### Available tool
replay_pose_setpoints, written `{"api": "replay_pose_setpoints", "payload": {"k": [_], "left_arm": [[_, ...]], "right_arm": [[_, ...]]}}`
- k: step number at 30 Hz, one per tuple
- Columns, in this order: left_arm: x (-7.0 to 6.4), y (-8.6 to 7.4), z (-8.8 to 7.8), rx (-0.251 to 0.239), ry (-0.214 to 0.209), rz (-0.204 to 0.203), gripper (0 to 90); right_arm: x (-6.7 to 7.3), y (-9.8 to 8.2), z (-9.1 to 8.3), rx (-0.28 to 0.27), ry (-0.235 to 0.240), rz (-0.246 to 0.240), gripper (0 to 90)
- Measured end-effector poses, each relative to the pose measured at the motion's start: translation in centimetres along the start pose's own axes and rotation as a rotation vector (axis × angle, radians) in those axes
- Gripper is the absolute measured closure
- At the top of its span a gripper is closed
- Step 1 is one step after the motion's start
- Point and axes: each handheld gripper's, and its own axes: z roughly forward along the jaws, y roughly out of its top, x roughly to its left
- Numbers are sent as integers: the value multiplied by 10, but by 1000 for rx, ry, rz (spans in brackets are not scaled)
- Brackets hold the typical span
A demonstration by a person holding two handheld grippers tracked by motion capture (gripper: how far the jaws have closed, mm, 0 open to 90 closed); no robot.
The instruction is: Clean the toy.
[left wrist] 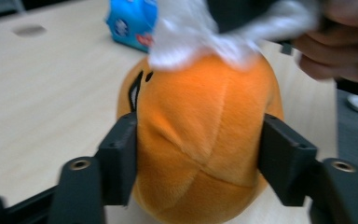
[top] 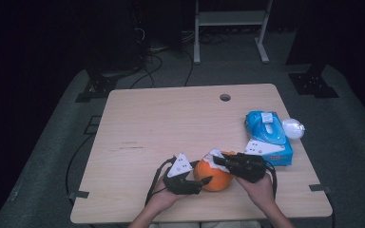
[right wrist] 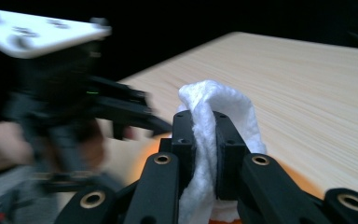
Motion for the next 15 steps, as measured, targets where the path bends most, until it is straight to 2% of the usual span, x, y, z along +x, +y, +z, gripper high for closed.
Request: {"api": "replay_pose_setpoints", "payload": {"k": [2, 3, 5, 7, 8, 10, 11, 13, 15], "left_arm": [[-2, 4, -4, -7, 46, 38, 412], [-2, 4, -6, -9, 53, 42, 416], [1, 4, -11, -17, 52, 27, 419], [1, 4, -10, -10, 33, 22, 407], [2, 3, -8, -6, 17, 19, 383], [5, 3, -5, -9, -24, -3, 278], [8, 3, -5, -7, -28, -8, 225], [14, -1, -1, 17, -19, -44, 112], [18, -8, 3, 33, -26, -67, 112]], "right_arm": [[12, 3, 7, 18, 17, -46, 803], [15, 4, 9, 27, 0, -76, 804], [8, 4, 8, 17, -16, -61, 804], [-2, 1, 4, 19, -61, -46, 804], [-8, -1, 3, 20, -67, -21, 804], [-14, -5, 2, 41, -88, -17, 804], [-15, -6, 2, 43, -96, -14, 804], [-18, -7, 1, 38, -103, -3, 804], [-19, -7, 0, 33, -102, 5, 804]]}}
